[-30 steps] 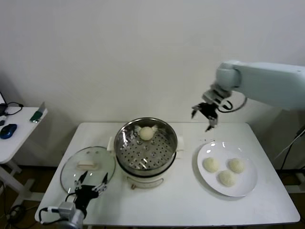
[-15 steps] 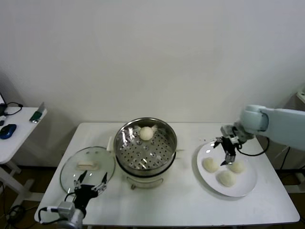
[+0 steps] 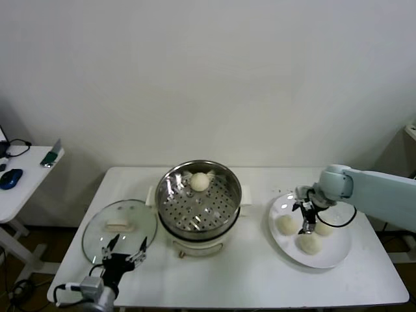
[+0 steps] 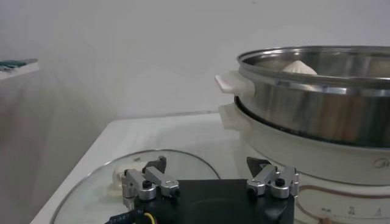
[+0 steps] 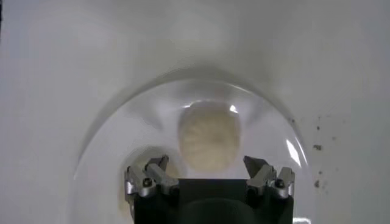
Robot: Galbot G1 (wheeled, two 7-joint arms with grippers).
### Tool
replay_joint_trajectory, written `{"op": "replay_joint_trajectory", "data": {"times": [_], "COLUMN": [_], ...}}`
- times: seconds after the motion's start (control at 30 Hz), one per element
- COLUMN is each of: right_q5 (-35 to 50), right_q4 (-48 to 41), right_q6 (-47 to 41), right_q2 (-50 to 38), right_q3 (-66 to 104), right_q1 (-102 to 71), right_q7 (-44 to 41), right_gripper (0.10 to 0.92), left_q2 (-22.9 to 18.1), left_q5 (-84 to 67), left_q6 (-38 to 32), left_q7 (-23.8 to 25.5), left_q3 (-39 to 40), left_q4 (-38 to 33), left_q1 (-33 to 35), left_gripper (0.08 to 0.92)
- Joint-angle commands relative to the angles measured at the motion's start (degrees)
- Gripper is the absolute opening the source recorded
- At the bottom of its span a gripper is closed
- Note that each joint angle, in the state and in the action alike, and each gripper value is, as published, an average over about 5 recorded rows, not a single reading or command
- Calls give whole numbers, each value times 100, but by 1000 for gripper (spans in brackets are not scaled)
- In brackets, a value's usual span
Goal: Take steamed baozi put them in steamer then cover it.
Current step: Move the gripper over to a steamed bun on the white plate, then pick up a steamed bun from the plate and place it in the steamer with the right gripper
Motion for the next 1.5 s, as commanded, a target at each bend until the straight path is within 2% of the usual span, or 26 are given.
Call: {"op": "replay_joint_trajectory", "data": {"times": [0.03, 0.3, 0.53, 0.7, 0.9, 1.13, 1.3, 1.5], "right_q5": [-171, -155, -182, -18, 722, 1916, 2700, 3439], "right_q4": [-470, -433, -282, -56, 396, 682, 961, 1237], "right_q6": [-172, -160, -158, -97, 99, 159, -88, -748], "right_q2": [303, 317, 201, 92, 155, 949, 1641, 2590], "right_q3": [648, 660, 632, 307, -1145, -1917, -1590, -935], "right_q1": [-787, -701, -536, 148, 2236, 4293, 4611, 4035], "right_q7": [131, 76, 5, -114, -352, -673, -517, 204], "right_gripper": [823, 814, 707, 680, 679, 679, 679, 679], "left_q2": [9, 12, -4, -4, 38, 97, 91, 76], "left_q5": [11, 24, 36, 34, 18, 5, 6, -31], "left_q6": [-5, -11, -6, -8, 5, 28, 39, 59], "left_q7": [-1, -5, -8, -8, -9, -5, -2, -1], "left_q3": [-10, -14, -1, 3, 5, 32, 62, 38], "left_q4": [-14, -14, -24, -30, -28, -26, -42, -92], "left_q1": [24, 43, 34, 29, -2, -28, -47, -71], "left_gripper": [823, 823, 823, 823, 823, 823, 823, 823]}}
